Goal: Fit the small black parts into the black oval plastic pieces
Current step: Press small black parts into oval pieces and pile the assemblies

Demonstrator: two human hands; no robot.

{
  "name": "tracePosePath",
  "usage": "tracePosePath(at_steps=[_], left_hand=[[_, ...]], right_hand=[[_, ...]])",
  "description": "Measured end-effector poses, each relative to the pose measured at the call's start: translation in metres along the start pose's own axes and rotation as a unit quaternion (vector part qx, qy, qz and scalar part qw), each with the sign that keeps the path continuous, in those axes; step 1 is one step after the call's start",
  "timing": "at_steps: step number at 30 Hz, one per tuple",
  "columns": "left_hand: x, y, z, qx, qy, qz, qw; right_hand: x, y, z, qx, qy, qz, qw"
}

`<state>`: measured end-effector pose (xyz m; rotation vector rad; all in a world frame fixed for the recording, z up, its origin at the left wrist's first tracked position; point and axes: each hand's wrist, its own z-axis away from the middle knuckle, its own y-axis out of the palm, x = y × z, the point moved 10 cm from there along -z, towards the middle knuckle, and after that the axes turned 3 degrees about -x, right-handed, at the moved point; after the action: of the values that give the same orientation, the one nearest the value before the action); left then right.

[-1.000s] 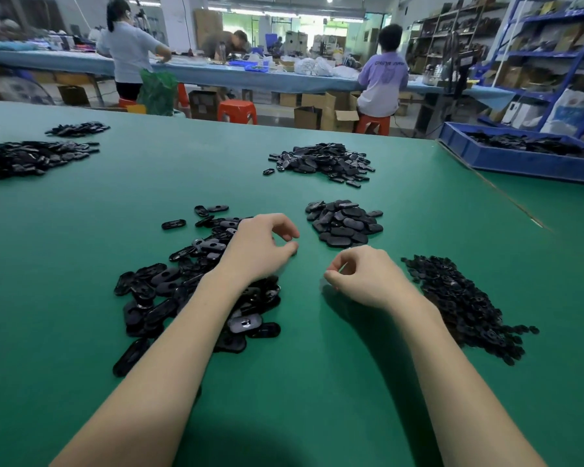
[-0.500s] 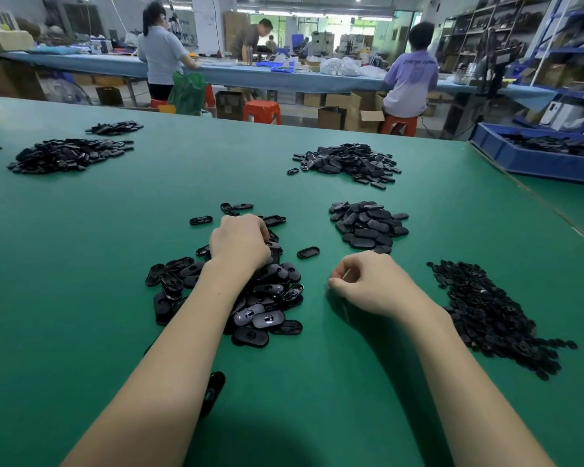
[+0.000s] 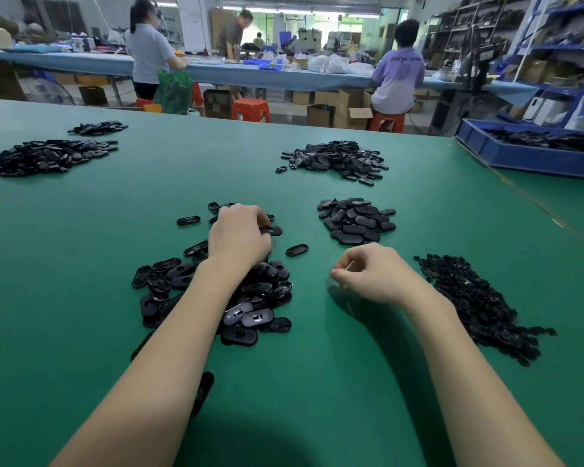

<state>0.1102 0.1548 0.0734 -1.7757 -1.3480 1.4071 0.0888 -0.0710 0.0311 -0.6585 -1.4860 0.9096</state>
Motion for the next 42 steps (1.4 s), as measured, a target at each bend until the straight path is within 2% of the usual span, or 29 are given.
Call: tracePosePath(at_steps=[6, 10, 14, 20, 27, 30, 32, 34, 37, 42], left_hand=[[-0.076, 0.024, 0.027, 0.088, 0.077, 0.200, 0.973], [-0.107, 0.043, 0.052, 0.124, 0.081, 0.286, 0.947], [-0.111, 0.060, 0.067, 0.141, 0.042, 0.365, 0.919], [-0.110, 0.075, 0.070, 0.171, 0.015, 0.416, 0.893], [-0.102, 0.070, 0.064, 0.149, -0.008, 0.455, 0.878], [-0.101, 0.069, 0.063, 0.143, -0.011, 0.460, 0.876], [-0.100, 0.069, 0.062, 0.142, -0.012, 0.463, 0.875], [-0.100, 0.068, 0.062, 0.136, -0.012, 0.466, 0.874], [-0.100, 0.065, 0.061, 0.127, -0.012, 0.469, 0.874], [-0.101, 0.062, 0.060, 0.119, -0.005, 0.466, 0.877]], right_hand=[[-0.038, -0.038, 0.012, 0.007, 0.055, 0.018, 0.998], [-0.070, -0.060, 0.021, 0.005, 0.127, 0.080, 0.989], [-0.085, -0.072, 0.030, 0.002, 0.188, 0.112, 0.976], [-0.093, -0.071, 0.040, 0.027, 0.247, 0.146, 0.958], [-0.083, -0.073, 0.041, -0.016, 0.244, 0.145, 0.959], [-0.081, -0.073, 0.035, -0.037, 0.205, 0.047, 0.977], [-0.072, -0.068, 0.030, -0.049, 0.152, -0.124, 0.979], [-0.062, -0.066, 0.025, -0.072, 0.103, -0.280, 0.952], [-0.052, -0.063, 0.020, -0.084, 0.065, -0.312, 0.944], [-0.050, -0.058, 0.019, -0.078, 0.068, -0.316, 0.943]])
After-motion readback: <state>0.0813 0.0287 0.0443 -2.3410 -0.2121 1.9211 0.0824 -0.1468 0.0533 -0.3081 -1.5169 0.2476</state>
